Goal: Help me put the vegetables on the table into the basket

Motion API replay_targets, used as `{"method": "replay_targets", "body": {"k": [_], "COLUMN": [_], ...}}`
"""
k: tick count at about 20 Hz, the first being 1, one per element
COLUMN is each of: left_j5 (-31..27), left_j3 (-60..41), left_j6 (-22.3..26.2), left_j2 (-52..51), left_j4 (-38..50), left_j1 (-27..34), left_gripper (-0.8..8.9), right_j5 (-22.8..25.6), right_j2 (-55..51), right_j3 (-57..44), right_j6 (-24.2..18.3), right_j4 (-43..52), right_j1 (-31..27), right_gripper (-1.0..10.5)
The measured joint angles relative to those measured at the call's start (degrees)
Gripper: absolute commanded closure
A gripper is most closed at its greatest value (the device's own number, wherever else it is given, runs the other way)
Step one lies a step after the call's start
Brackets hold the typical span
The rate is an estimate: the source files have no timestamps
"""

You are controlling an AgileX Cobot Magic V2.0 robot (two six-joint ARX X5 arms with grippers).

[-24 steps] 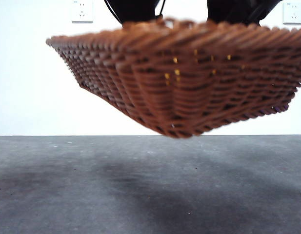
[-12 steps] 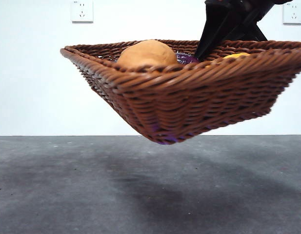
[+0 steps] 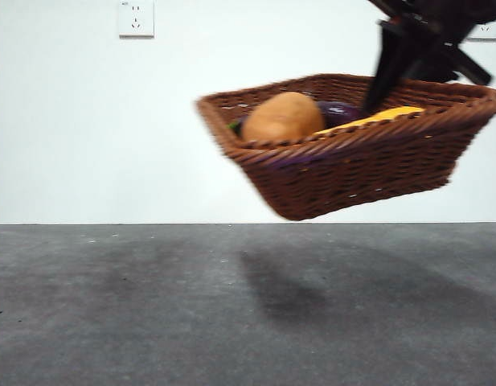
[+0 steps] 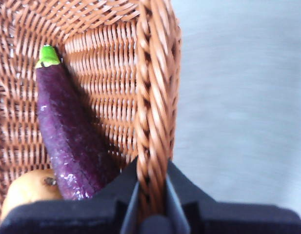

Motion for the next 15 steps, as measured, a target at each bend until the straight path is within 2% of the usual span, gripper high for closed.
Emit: {"method": "replay_targets", "body": {"k": [4, 6, 9, 11, 15], "left_j5": [-1.77, -2.43, -6.08, -6.25, -6.27], "left_j3": [-2.91, -7.67, -17.42, -22.71, -25.62], "left_j6": [-0.85, -1.73, -4.11, -6.08, -8.98], "left_j2": [-5.07, -8.24, -11.61, -13.29, -14.25], "left_j4": [0.02, 0.0, -0.04, -0.17, -0.37], "left_j1": [0.0, 0.0, 0.0, 0.0, 0.0], "left_gripper": [8.21, 8.21, 8.21, 8.21, 8.21], "right_j5": [-1.9, -2.54, -2.43, -2.43, -2.01], "right_j2": [0.02, 1.14, 7.45, 11.39, 18.58], "right_j3": [0.0, 0.02, 0.02, 0.02, 0.02], "right_j6": [-1.49, -2.54, -4.98, -5.92, -6.29], "right_j4": [-1.42, -1.49, -1.62, 0.17, 4.44], "right_j1": [-10.34, -13.35, -15.3, -15.74, -15.85], "right_gripper": [9.6, 9.6, 9.6, 9.6, 9.6]}}
